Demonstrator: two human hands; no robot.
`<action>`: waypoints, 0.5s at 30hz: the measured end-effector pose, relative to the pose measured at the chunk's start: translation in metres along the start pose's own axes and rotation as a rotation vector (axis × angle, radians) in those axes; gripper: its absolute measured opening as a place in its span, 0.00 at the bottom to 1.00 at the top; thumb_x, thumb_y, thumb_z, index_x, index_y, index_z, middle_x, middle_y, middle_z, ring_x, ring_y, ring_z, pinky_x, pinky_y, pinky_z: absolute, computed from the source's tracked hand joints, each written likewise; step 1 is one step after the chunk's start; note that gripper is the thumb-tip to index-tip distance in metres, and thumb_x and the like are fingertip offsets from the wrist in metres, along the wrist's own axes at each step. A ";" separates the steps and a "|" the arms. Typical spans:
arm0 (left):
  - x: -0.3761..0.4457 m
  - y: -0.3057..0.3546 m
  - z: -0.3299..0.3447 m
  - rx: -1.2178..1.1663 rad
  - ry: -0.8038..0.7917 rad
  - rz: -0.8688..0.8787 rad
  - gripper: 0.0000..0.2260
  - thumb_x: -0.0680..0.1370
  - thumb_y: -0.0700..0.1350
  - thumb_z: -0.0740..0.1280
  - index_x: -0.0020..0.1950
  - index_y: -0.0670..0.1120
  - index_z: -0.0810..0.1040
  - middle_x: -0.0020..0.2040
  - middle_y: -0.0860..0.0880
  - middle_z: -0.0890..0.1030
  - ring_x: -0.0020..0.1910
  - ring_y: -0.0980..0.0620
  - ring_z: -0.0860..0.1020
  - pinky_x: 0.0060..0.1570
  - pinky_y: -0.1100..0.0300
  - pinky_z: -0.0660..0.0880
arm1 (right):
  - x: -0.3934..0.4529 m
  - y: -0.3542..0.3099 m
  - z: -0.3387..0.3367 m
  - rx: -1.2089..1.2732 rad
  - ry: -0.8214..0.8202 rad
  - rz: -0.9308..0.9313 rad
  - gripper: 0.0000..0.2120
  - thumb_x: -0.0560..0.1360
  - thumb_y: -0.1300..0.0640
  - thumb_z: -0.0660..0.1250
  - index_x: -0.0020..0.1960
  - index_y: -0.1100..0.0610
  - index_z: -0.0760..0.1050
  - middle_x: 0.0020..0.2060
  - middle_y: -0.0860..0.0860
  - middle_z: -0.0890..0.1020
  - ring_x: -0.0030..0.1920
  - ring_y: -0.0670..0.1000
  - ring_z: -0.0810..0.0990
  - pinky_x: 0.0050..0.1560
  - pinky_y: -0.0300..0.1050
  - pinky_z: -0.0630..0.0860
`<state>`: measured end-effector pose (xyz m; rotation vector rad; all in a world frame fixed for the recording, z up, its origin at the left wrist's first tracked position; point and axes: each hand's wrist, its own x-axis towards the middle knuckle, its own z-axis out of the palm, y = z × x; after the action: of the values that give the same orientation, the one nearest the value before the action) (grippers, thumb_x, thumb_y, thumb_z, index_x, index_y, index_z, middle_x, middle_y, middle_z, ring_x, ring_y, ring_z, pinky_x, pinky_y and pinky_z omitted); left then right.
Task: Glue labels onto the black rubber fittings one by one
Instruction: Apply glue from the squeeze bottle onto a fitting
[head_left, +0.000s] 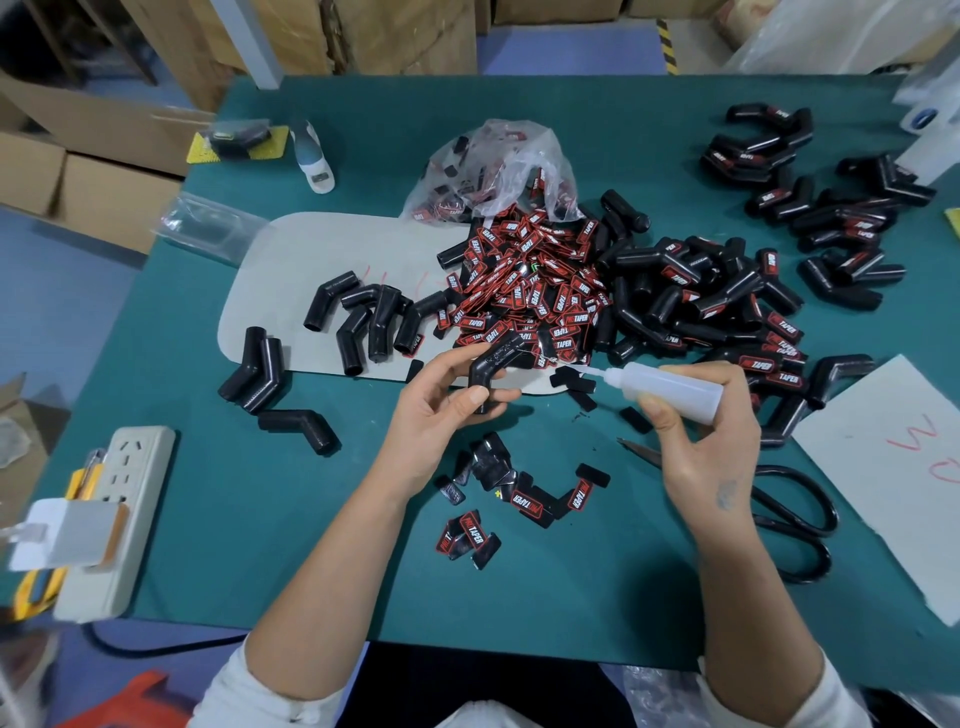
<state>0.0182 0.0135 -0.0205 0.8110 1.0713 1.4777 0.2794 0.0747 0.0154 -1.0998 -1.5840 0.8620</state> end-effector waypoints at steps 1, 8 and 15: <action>0.000 0.000 0.000 -0.001 0.002 0.000 0.17 0.82 0.41 0.69 0.71 0.51 0.78 0.62 0.45 0.82 0.61 0.35 0.84 0.59 0.51 0.81 | 0.000 0.000 0.000 0.001 0.001 0.000 0.10 0.78 0.49 0.71 0.56 0.46 0.73 0.50 0.32 0.80 0.51 0.38 0.79 0.52 0.29 0.71; 0.000 0.000 0.000 -0.007 0.007 -0.005 0.17 0.82 0.42 0.70 0.71 0.51 0.79 0.63 0.41 0.81 0.61 0.35 0.84 0.59 0.51 0.82 | 0.000 0.002 0.001 -0.003 0.004 -0.004 0.10 0.78 0.50 0.71 0.57 0.45 0.73 0.51 0.32 0.80 0.51 0.38 0.79 0.52 0.30 0.71; 0.000 0.000 0.001 -0.003 0.006 -0.003 0.19 0.81 0.49 0.74 0.71 0.52 0.79 0.64 0.38 0.79 0.61 0.35 0.84 0.59 0.50 0.81 | 0.000 0.000 0.001 -0.021 0.003 -0.027 0.11 0.79 0.48 0.71 0.56 0.37 0.73 0.51 0.33 0.80 0.52 0.40 0.79 0.52 0.32 0.72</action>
<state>0.0188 0.0141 -0.0203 0.8025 1.0739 1.4798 0.2783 0.0749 0.0154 -1.0919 -1.6053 0.8263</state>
